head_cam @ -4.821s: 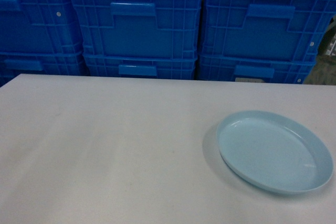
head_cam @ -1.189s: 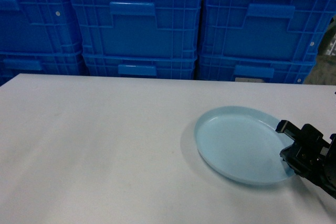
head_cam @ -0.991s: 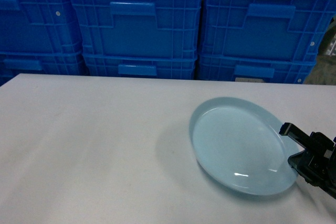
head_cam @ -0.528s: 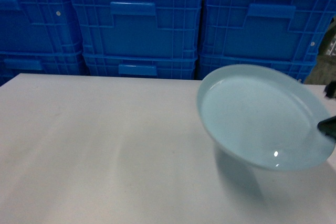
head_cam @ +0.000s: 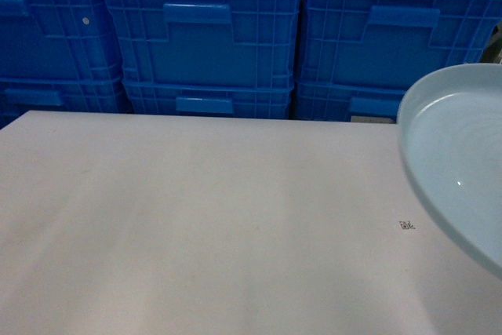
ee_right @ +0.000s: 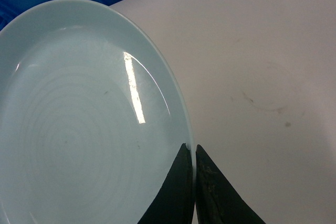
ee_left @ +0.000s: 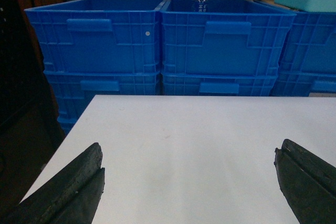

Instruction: Place blue tray on left shelf second layer neatly

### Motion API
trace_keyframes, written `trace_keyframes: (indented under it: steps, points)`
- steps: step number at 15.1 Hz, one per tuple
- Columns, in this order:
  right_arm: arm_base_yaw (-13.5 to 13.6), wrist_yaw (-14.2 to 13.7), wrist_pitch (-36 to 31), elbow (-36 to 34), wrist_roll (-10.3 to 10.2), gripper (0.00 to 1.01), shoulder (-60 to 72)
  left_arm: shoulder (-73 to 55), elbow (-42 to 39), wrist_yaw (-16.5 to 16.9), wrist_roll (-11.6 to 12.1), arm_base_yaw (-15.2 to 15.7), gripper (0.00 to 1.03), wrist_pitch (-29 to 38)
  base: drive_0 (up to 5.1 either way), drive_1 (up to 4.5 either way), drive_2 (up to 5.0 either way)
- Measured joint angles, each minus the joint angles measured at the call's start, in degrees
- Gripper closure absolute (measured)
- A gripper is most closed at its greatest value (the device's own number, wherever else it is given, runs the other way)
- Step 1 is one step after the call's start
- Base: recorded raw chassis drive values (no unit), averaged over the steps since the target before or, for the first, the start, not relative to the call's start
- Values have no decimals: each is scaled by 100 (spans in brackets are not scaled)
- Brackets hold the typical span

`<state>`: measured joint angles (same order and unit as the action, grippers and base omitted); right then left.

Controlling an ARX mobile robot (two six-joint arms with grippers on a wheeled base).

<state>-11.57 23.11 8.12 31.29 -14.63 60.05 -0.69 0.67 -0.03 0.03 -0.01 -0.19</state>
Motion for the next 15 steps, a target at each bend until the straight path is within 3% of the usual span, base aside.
trace_keyframes:
  steps: [2,3,5,8,13,15]
  points:
    - [-966,916,927,-11,546,99,-535,0,0,0,0,-2,5,-2,0,0,0]
    - [-1333,1266,1043,15,789,99,-437,0,0,0,0,-2,5,-2,0,0,0]
    - [-1545,1388,811,92,1008,99,-308,0,0,0,0,0,5,-2,0,0,0]
    - [-1137,1255,566,138,898,99,-457,0,0,0,0,0,5,-2,0,0,0]
    - [341,52,-280,101,-87,99,-162,0,0,0,0,0,5,-2,0,0,0]
    - [708,-210,-455,116,-264,99,-11,0,0,0,-2,0,5,-2,0,0,0]
